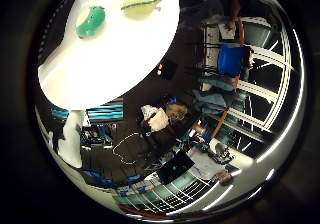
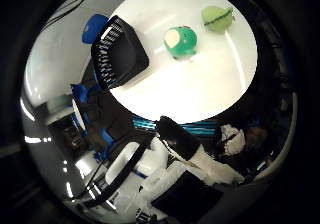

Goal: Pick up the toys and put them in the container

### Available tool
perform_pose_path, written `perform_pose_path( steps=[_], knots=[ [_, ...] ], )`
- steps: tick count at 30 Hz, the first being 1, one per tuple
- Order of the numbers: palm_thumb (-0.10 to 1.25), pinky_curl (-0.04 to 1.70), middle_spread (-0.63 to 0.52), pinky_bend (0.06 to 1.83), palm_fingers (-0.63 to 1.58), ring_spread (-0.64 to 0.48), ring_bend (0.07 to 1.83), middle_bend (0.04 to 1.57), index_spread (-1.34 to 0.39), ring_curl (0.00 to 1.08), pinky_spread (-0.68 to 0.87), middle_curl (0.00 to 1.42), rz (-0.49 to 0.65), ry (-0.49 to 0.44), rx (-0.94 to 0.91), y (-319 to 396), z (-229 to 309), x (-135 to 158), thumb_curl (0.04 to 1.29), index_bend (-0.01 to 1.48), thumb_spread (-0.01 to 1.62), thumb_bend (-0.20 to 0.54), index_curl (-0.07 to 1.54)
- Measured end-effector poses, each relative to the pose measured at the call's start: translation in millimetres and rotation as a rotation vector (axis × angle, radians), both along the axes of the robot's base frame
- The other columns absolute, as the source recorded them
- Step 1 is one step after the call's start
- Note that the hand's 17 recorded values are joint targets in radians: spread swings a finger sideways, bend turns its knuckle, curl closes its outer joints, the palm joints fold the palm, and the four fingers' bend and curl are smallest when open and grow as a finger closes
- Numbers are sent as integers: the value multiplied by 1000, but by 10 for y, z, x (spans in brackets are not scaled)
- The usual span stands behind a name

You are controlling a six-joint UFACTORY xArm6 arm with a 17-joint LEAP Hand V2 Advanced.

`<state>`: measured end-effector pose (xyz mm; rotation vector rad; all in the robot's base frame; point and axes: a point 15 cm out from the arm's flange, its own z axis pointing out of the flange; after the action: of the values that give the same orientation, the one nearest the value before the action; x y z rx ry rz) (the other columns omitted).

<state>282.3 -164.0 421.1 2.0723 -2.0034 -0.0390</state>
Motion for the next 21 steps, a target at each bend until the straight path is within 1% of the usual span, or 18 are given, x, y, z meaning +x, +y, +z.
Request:
perform_pose_path(
  steps=[5,10,14,15,19,21],
  knots=[
    [476,277,-17,317,262,198,271,190,-401,213,437,314,-17,2,7,52,-54,-102,267,175,1163,-20,316],
    [453,282,-17,329,245,199,282,188,-397,223,437,314,-18,-8,5,32,-37,-119,261,159,1163,-21,305],
    [426,297,-12,377,207,194,312,188,-397,235,441,310,-4,29,26,-25,-85,-191,256,152,1157,-23,284],
    [418,300,-12,388,196,192,316,191,-397,237,441,311,-9,34,29,-68,-98,-208,256,150,1156,-23,280],
    [413,306,-3,417,167,195,327,194,-385,242,433,313,-85,41,37,-370,-179,-306,258,152,1156,-20,272],
    [400,308,8,433,149,195,332,190,-383,244,430,312,-96,27,32,-507,-218,-273,255,152,1150,-22,268]
  ],
)
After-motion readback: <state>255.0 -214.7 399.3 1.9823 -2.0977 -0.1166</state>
